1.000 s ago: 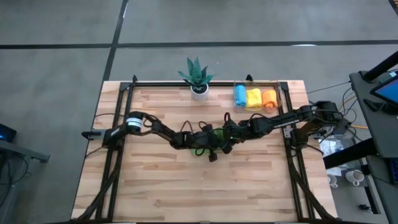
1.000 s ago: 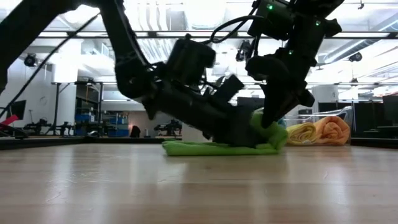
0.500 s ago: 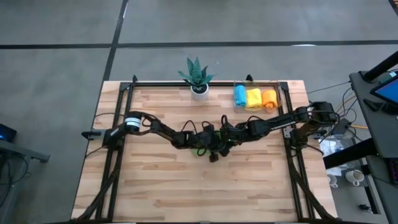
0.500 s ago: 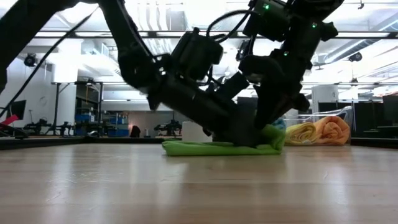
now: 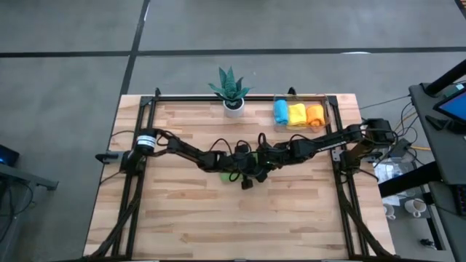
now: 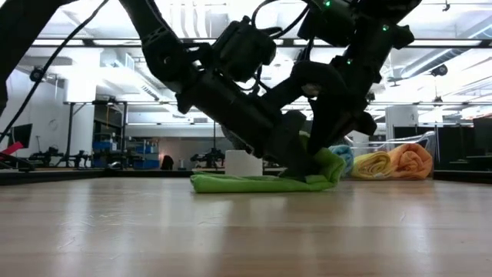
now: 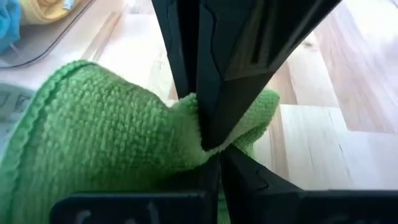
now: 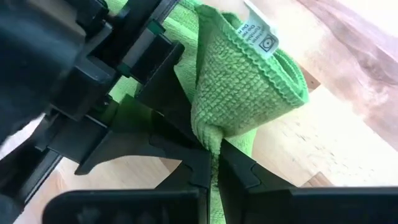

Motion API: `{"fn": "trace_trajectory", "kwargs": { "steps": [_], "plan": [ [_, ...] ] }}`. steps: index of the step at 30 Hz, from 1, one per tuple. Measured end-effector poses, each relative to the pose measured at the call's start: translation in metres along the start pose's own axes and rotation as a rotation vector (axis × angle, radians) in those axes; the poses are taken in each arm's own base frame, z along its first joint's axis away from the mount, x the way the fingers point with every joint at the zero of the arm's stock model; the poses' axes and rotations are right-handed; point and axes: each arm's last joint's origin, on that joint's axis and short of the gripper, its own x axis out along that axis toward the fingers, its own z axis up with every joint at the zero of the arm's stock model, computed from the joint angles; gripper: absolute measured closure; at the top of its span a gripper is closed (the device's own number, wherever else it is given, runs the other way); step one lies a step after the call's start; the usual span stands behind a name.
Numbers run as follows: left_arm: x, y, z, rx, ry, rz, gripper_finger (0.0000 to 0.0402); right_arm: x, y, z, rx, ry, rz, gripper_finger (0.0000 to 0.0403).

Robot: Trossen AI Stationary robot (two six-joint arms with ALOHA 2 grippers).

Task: Roll microfiber towels into tight, uniform cylinder then place into a basket
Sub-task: Roll the green microfiber cloth

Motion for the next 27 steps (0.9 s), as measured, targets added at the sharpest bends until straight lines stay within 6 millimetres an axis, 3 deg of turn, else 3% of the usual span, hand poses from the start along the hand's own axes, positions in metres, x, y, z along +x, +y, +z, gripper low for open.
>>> {"fn": "trace_trajectory", "kwargs": {
  "steps": [9, 15, 19, 27],
  "plan": [
    [-0.018, -0.002, 0.008, 0.010, 0.022, -0.008, 0.0402, 0.000, -0.001, 0.000, -0.012, 0.004, -0.010, 0.0394],
    [-0.034, 0.001, -0.001, 0.012, 0.031, 0.021, 0.0402, 0.001, -0.003, 0.001, -0.007, 0.005, -0.021, 0.0394],
    [-0.035, 0.011, -0.004, -0.003, 0.002, 0.079, 0.0402, 0.001, -0.004, 0.003, -0.002, 0.002, -0.021, 0.0394],
    [-0.017, 0.043, -0.020, -0.044, 0.021, 0.156, 0.0402, 0.001, -0.004, 0.002, -0.001, 0.006, -0.014, 0.0394]
  ]
}}
